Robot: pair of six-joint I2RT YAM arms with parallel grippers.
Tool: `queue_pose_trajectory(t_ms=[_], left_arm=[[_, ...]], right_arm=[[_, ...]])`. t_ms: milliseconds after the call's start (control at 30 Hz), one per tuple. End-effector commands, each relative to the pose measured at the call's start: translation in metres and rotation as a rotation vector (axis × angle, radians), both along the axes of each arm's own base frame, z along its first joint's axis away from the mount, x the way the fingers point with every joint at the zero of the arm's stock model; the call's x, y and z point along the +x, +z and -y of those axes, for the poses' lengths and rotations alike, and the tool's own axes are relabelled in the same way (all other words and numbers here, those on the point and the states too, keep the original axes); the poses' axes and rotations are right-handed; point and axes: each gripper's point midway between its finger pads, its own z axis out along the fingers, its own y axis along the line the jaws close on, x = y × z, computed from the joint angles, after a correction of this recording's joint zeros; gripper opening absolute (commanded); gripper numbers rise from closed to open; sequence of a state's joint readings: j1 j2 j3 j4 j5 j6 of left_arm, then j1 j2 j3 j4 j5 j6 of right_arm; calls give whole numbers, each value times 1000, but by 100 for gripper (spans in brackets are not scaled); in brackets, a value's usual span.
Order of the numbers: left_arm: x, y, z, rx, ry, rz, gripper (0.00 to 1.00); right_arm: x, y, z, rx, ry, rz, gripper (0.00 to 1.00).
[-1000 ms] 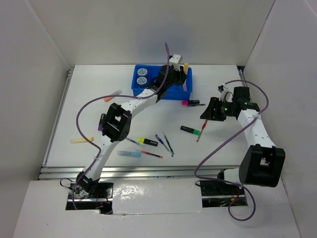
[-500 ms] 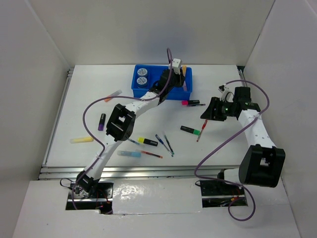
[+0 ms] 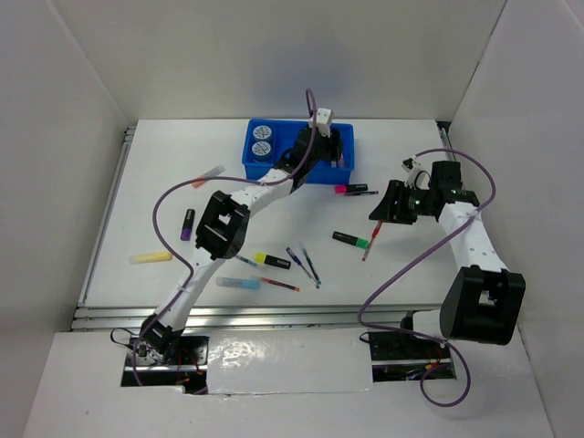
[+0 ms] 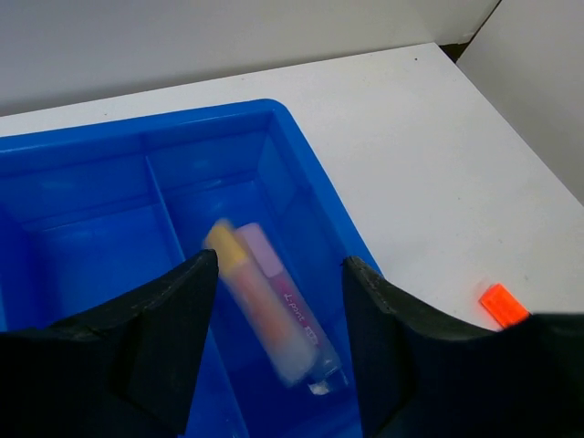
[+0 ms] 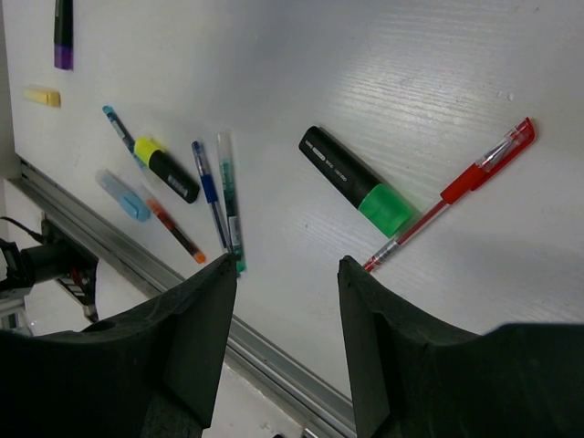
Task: Sort the stationery into containers
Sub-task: Place the pen in the storage box.
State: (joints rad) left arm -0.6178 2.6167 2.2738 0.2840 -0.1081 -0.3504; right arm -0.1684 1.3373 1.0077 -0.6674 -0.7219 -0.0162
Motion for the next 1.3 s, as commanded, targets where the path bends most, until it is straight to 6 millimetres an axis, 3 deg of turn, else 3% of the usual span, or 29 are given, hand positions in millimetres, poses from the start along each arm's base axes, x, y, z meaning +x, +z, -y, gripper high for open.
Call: queue_pose_trajectory(t_ms=[0, 100, 167, 200, 233, 267, 300, 367, 400, 467, 500, 567, 600, 700, 800, 933, 967, 1033, 1100, 1133, 1267], left_arm=[[8, 28, 0, -63, 19, 60, 70], [10, 47, -6, -68, 36, 90, 71], [13, 72, -19, -83, 68, 119, 71], [10, 101, -27, -99, 72, 153, 67], [13, 117, -41, -100, 84, 170, 64], [6, 162, -55, -118, 89, 223, 61], [11, 168, -82, -97, 110, 202, 59], [3, 193, -107, -75, 33, 178, 59], [-6, 211, -144, -39, -42, 148, 59], [-16, 216, -188, -20, -97, 99, 59], [-18, 218, -249, -14, -65, 74, 62], [-41, 205, -293, -13, -134, 8, 67], [-39, 195, -349, 1, -56, -29, 66], [-59, 137, -416, 108, 13, -180, 63], [-74, 82, -451, 221, 44, -264, 63], [-78, 30, -454, 317, -3, -342, 66], [-77, 13, -450, 319, -29, -383, 71], [-76, -3, -443, 331, -74, -414, 79], [-72, -22, -438, 340, -104, -461, 81], [-70, -34, -438, 354, -113, -474, 81], [-61, -56, -436, 441, -107, -492, 79]], right_arm=[[3, 8, 0, 12, 4, 28, 56], [3, 10, 0, 13, 3, 32, 56], [3, 11, 0, 13, 1, 34, 56], [3, 13, 0, 13, 0, 37, 56], [3, 12, 0, 10, 1, 39, 56], [4, 14, 0, 10, 6, 47, 56], [4, 16, -1, 10, 8, 53, 56], [5, 17, 0, 2, 15, 61, 56], [5, 20, 0, -5, 28, 75, 56], [6, 20, -1, -10, 41, 81, 56], [6, 21, -2, -13, 48, 86, 56], [6, 21, -5, -24, 63, 93, 57], [7, 20, -5, -38, 66, 94, 58], [10, 21, -11, -57, 89, 96, 60], [14, 23, -16, -87, 111, 101, 62], [18, 30, -28, -116, 158, 111, 69], [20, 34, -29, -122, 159, 118, 70], [19, 36, -32, -132, 170, 122, 71], [21, 37, -30, -141, 165, 124, 72], [18, 37, -39, -141, 189, 124, 72], [16, 34, -40, -148, 193, 111, 72]])
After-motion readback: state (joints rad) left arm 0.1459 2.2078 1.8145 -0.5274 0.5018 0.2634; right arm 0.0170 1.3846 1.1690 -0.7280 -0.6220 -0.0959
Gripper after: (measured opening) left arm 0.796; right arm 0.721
